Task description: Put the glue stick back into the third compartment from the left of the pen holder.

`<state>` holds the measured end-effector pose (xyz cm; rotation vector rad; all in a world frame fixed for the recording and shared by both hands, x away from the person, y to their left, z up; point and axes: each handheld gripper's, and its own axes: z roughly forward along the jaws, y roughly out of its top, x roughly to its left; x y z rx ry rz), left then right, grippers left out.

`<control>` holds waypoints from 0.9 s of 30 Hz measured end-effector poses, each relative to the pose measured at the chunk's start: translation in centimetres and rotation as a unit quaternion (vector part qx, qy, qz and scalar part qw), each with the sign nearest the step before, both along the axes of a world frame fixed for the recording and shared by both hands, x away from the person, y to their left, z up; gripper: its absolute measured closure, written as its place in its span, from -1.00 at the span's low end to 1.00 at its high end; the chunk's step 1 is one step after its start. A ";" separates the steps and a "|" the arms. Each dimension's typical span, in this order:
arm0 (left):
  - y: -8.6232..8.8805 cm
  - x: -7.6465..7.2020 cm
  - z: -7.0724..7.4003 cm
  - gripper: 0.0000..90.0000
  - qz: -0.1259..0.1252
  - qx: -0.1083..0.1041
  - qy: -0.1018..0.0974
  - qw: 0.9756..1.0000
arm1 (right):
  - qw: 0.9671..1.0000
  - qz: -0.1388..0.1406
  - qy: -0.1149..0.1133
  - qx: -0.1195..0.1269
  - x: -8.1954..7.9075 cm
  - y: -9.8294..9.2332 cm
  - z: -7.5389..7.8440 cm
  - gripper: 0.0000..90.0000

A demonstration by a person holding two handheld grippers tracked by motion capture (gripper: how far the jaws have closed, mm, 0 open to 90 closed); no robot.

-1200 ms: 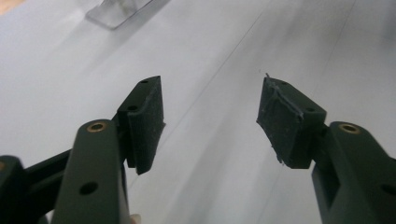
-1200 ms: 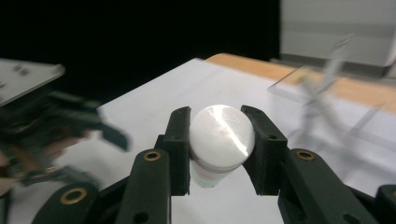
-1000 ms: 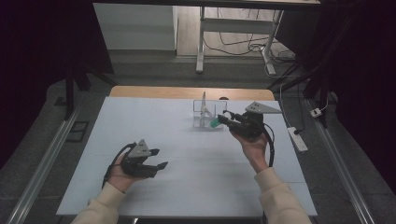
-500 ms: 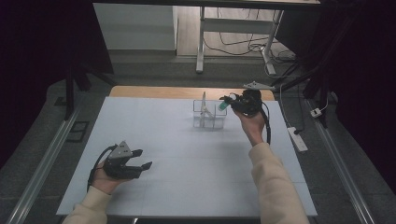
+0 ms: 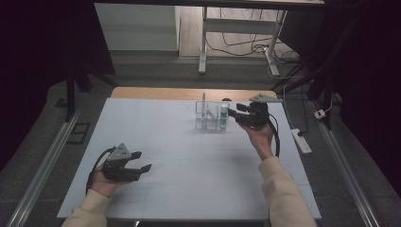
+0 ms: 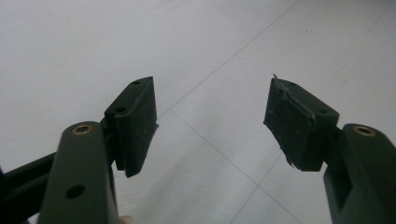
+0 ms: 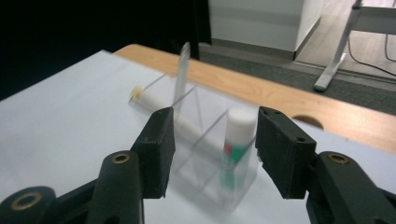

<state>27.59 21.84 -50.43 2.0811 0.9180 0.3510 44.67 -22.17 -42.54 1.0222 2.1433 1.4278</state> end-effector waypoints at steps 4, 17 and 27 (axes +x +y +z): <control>-0.1 0.1 -0.1 -0.25 -0.001 0.002 0.005 1.000 | 1.000 0.020 0.001 -0.003 -2.8 -1.5 -0.6 0.02; 0.1 0.1 -0.2 -0.25 0.003 -0.001 0.011 1.000 | 0.997 0.074 0.006 -0.020 -9.9 -5.6 -3.2 -0.03; 0.1 0.1 -0.2 -0.26 0.004 -0.005 0.012 1.000 | 0.997 0.079 0.007 -0.023 -10.9 -6.7 -4.4 -0.04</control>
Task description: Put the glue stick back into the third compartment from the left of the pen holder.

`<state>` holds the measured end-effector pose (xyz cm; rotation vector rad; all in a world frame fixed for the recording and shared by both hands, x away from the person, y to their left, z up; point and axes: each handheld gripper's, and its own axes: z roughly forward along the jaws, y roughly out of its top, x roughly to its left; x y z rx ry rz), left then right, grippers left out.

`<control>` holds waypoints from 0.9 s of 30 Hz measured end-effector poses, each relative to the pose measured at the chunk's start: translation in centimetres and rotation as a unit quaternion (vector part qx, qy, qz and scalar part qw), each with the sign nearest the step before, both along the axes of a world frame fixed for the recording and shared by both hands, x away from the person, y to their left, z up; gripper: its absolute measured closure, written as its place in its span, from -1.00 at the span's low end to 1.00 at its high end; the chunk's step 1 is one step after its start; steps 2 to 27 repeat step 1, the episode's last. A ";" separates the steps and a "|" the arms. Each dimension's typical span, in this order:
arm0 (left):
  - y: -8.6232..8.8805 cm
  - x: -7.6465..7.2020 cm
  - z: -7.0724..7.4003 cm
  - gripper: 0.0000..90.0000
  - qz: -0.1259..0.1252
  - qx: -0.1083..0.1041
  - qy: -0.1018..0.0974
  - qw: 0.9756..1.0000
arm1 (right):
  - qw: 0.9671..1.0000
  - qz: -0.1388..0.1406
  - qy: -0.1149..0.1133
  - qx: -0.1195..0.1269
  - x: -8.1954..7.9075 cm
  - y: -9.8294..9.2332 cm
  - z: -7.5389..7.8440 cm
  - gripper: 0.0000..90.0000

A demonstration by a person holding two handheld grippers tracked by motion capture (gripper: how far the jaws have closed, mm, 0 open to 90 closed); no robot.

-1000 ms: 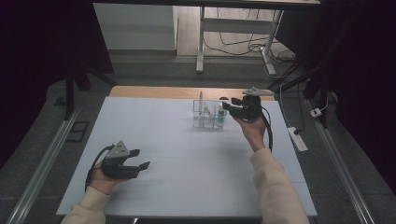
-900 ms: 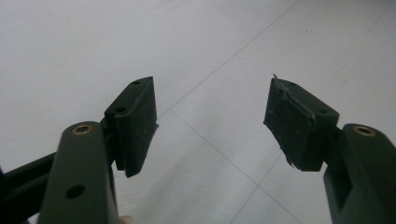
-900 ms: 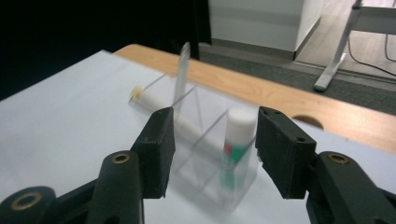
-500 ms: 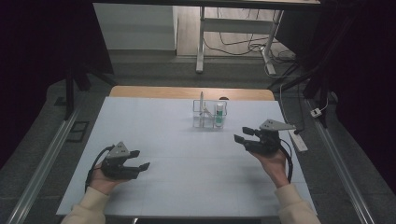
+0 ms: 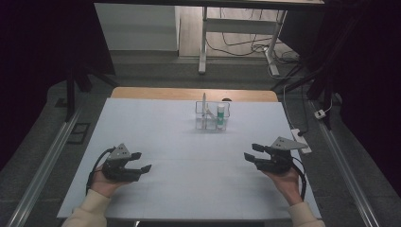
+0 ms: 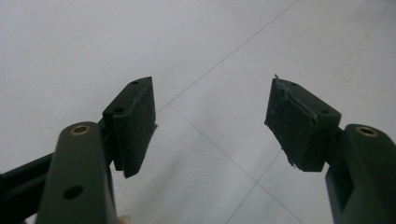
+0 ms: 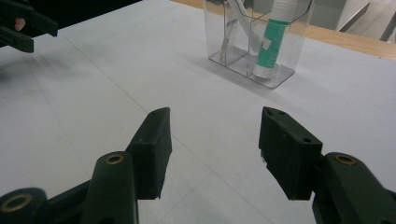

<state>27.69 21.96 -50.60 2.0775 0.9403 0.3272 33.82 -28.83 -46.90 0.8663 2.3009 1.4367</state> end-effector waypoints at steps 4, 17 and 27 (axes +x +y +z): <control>0.0 0.0 0.0 -0.27 0.000 0.000 0.000 1.000 | 1.000 0.001 0.000 0.000 0.0 0.0 0.0 -0.04; 0.0 0.0 0.0 -0.27 0.000 0.000 0.000 1.000 | 1.000 0.001 0.000 0.000 0.0 0.0 0.0 -0.04; 0.0 0.0 0.0 -0.27 0.000 0.000 0.000 1.000 | 1.000 0.001 0.000 0.000 0.0 0.0 0.0 -0.04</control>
